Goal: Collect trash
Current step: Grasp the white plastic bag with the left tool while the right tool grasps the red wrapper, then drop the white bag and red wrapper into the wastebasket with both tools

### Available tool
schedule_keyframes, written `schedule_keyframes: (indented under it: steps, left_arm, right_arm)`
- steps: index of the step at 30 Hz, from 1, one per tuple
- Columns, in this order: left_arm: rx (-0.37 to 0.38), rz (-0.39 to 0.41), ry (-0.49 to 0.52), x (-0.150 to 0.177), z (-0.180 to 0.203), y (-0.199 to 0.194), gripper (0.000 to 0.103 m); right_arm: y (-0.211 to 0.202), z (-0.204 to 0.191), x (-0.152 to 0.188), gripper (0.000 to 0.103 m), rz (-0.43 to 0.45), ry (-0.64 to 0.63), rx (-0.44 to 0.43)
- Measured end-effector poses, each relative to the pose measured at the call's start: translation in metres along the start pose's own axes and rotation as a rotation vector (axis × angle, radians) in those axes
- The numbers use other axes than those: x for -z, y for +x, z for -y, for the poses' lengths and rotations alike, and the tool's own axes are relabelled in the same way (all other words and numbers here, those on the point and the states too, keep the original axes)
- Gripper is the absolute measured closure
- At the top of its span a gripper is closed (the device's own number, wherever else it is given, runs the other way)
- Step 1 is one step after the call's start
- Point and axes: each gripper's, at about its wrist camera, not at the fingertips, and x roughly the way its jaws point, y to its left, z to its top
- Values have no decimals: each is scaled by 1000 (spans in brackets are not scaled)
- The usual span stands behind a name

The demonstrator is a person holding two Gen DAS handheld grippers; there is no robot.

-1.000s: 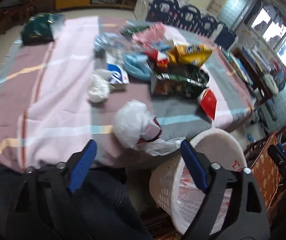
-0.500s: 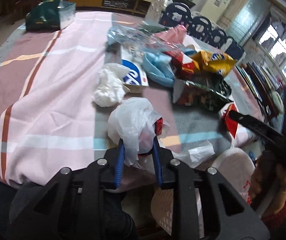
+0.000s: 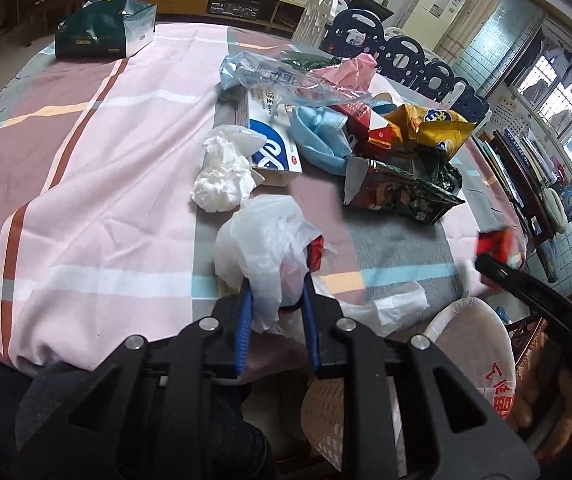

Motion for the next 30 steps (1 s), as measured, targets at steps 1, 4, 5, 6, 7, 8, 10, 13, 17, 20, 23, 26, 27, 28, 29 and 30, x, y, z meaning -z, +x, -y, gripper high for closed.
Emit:
schedule_keyframes:
  steps: [1,4,5,6,7,8,10,13,17,20,23,26,27,28,29,30]
  left_arm:
    - [7,12,-3,0,0,-4,80]
    - [25,69,31,2,9,-28,81]
    - [32,88,53,3,15,-37,81]
    - [47,106,77,4,22,-47,81]
    - [67,116,94,6,30,-56,81]
    - [94,127,112,7,39,-68,81]
    - [134,146,140,8,55,-87,81]
    - [169,164,198,13,85,-114,81]
    - [205,151,304,31,125,-140,80]
    - [234,110,452,52,159,-145,79]
    - [256,-10,576,73,187,-129,55]
    - [210,-24,630,88,199,-121,23]
    - [191,-23,635,89,200,-119,23]
    - [182,-23,631,90,201,-120,22]
    - [170,-19,613,88,199,-120,22]
    - [162,-11,594,86,197,-121,22]
  right_arm:
    - [-18,4,7,57,14,6,-20]
    - [-62,10,23,57,86,-1,-38]
    - [-83,14,29,57,119,-10,-41]
    - [-98,18,32,57,142,-15,-37]
    - [-109,21,35,57,156,-17,-31]
    - [-125,24,37,57,175,-22,-28]
    - [-151,25,42,57,204,-48,-16]
    - [-185,25,45,57,253,-92,49]
    - [-227,29,47,57,334,-90,33]
    - [-249,34,49,57,378,-85,36]
    - [-259,42,52,57,391,-68,42]
    - [-262,51,56,57,378,-58,35]
    - [-260,53,58,57,364,-61,36]
    - [-259,53,59,57,354,-62,39]
    - [-255,55,60,56,336,-63,40]
    - [-252,54,61,56,323,-65,34]
